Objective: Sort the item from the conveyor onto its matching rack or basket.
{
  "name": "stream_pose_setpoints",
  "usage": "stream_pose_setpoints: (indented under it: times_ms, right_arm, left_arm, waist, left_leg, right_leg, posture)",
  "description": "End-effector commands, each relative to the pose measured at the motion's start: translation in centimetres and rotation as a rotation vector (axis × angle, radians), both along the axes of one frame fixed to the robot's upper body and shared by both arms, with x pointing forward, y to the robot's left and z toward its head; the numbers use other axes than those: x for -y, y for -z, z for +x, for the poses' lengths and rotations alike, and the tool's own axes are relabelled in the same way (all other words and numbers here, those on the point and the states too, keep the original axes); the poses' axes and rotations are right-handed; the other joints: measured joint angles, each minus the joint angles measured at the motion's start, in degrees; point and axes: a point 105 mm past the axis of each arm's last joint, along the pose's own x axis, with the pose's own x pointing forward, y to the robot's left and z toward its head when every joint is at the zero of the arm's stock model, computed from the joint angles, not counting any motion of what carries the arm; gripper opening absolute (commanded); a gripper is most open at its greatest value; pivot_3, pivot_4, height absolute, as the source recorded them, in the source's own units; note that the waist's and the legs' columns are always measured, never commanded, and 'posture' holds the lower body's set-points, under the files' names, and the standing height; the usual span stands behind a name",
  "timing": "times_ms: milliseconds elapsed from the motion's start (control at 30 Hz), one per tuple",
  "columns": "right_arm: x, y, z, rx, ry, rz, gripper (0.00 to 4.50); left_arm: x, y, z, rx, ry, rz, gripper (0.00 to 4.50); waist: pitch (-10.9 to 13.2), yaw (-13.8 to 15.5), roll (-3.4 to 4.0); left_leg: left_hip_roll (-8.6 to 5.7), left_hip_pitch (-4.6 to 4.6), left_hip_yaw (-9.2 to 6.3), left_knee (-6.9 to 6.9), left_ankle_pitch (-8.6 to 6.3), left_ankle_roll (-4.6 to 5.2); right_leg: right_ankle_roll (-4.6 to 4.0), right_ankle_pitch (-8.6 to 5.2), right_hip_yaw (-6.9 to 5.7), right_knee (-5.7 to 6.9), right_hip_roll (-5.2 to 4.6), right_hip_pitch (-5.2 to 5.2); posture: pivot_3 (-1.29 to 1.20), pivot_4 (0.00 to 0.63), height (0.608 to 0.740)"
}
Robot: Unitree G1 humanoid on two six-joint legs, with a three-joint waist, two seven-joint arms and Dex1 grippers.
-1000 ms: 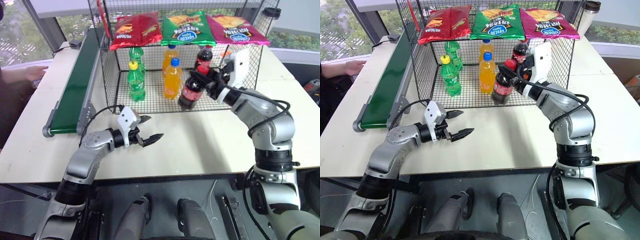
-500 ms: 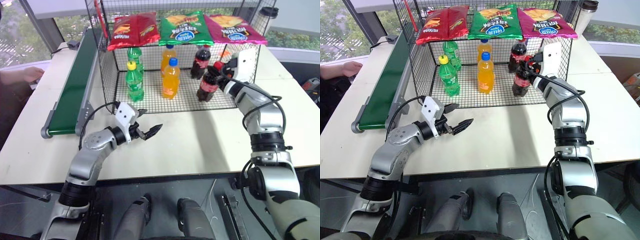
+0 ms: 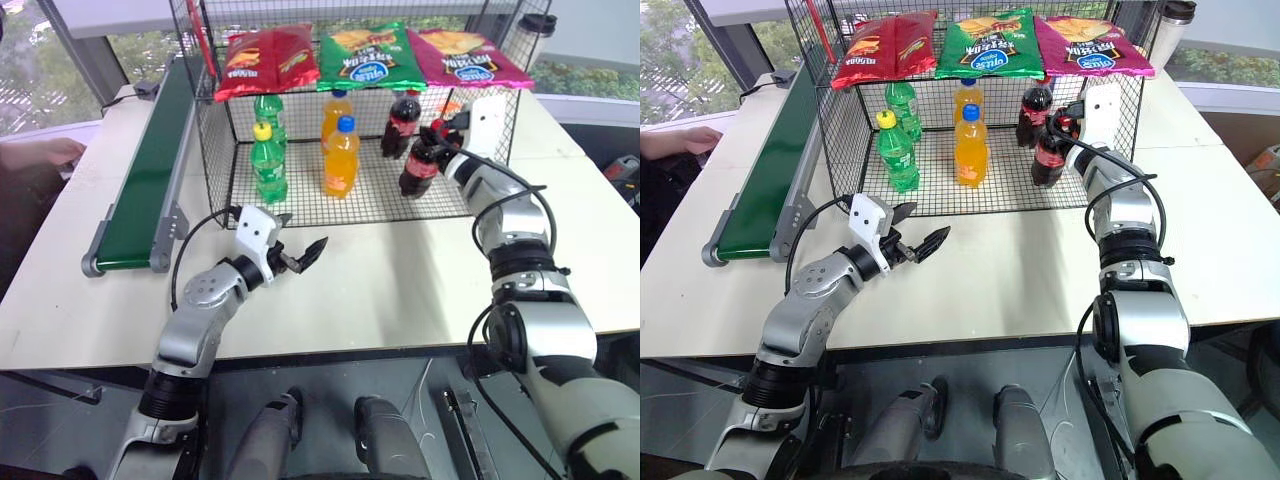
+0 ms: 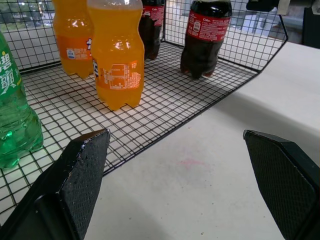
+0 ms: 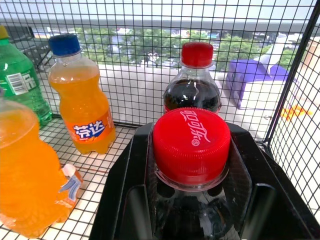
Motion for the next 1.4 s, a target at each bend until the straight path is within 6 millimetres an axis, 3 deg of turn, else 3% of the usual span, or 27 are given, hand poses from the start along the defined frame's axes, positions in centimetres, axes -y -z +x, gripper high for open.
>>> stream_pose_setpoints:
  times_ms: [33,67,267,300,567,800,967,1133,1400]
  right_arm:
    - [0.1,-3.5,-0.1,0.106,-0.011,-0.019,1.15]
    - [0.0,-3.5,-0.1,0.102,-0.018,-0.023,1.15]
    - [-0.1,-3.4,-0.2,0.096,-0.026,-0.043,4.17]
    - [-0.1,-3.4,-0.2,0.096,-0.027,-0.043,4.42]
    - [0.7,-3.8,-0.9,0.100,-0.018,-0.064,4.42]
    - [1.3,-3.3,-3.6,0.085,-0.042,-0.135,4.42]
    - [-0.5,0.1,-7.6,-0.032,-0.205,-0.103,4.42]
    - [-4.8,4.2,-12.1,-0.164,-0.441,-0.051,4.42]
    - [-8.6,9.0,-14.2,-0.298,-0.521,0.014,4.42]
  left_arm:
    - [0.1,-0.9,-0.3,0.048,0.001,-0.006,4.44]
    - [0.1,-0.9,-0.3,0.048,0.000,-0.005,4.44]
    - [0.2,-0.8,-0.4,0.046,-0.004,-0.001,4.50]
    - [0.2,-0.8,-0.4,0.045,-0.005,0.000,4.50]
    - [0.2,-0.6,-0.5,0.040,-0.006,0.005,4.50]
    - [-0.1,-0.3,-0.4,0.034,-0.005,0.019,4.50]
    - [-0.8,0.4,-0.4,0.034,-0.012,0.048,4.50]
    - [-1.2,0.6,-0.7,0.054,-0.009,0.087,4.50]
    - [-2.3,1.4,-1.2,0.021,-0.025,0.098,4.50]
  waist:
    - [0.0,0.0,0.00]
    - [0.0,0.0,0.00]
    - [0.0,0.0,0.01]
    - [0.0,0.0,0.01]
    - [0.0,0.1,0.01]
    - [0.0,0.2,0.03]
    - [0.0,0.2,0.06]
    - [-0.1,0.1,0.09]
    - [-0.1,0.2,0.09]
  left_leg:
    - [0.00,0.00,0.00,0.00,0.00,0.00]
    - [0.00,0.00,0.00,0.00,0.00,0.00]
    - [0.00,0.01,0.00,0.01,0.00,0.00]
    - [0.00,0.02,0.00,0.01,0.00,-0.01]
    - [0.00,0.01,0.00,0.01,0.00,-0.01]
    - [0.00,0.02,-0.01,0.02,0.00,-0.01]
    - [0.02,0.01,-0.02,0.01,-0.01,-0.01]
    - [0.03,0.03,0.00,0.04,-0.03,-0.05]
    - [0.04,0.04,-0.01,0.05,-0.10,-0.15]
  right_leg:
    - [0.00,0.00,0.00,0.00,0.00,0.00]
    - [0.00,0.00,0.01,0.00,0.00,0.00]
    - [0.00,0.00,0.01,0.01,0.01,0.00]
    - [-0.01,0.00,0.02,0.01,0.01,0.01]
    - [-0.01,0.01,0.03,0.02,0.01,0.00]
    - [-0.01,0.00,0.04,0.02,0.01,0.02]
    - [-0.06,-0.03,0.04,0.03,-0.01,0.01]
    - [-0.19,-0.09,0.05,0.04,-0.03,0.02]
    - [-0.21,-0.10,0.03,0.01,-0.07,0.06]
  posture:
    - [0.00,0.150,0.738]
    - [0.00,0.150,0.738]
    - [0.00,0.150,0.738]
    - [0.00,0.150,0.738]
    - [0.00,0.150,0.738]
    - [0.00,0.150,0.738]
    - [0.00,0.150,0.738]
    - [0.00,0.150,0.738]
    - [0.00,0.150,0.738]
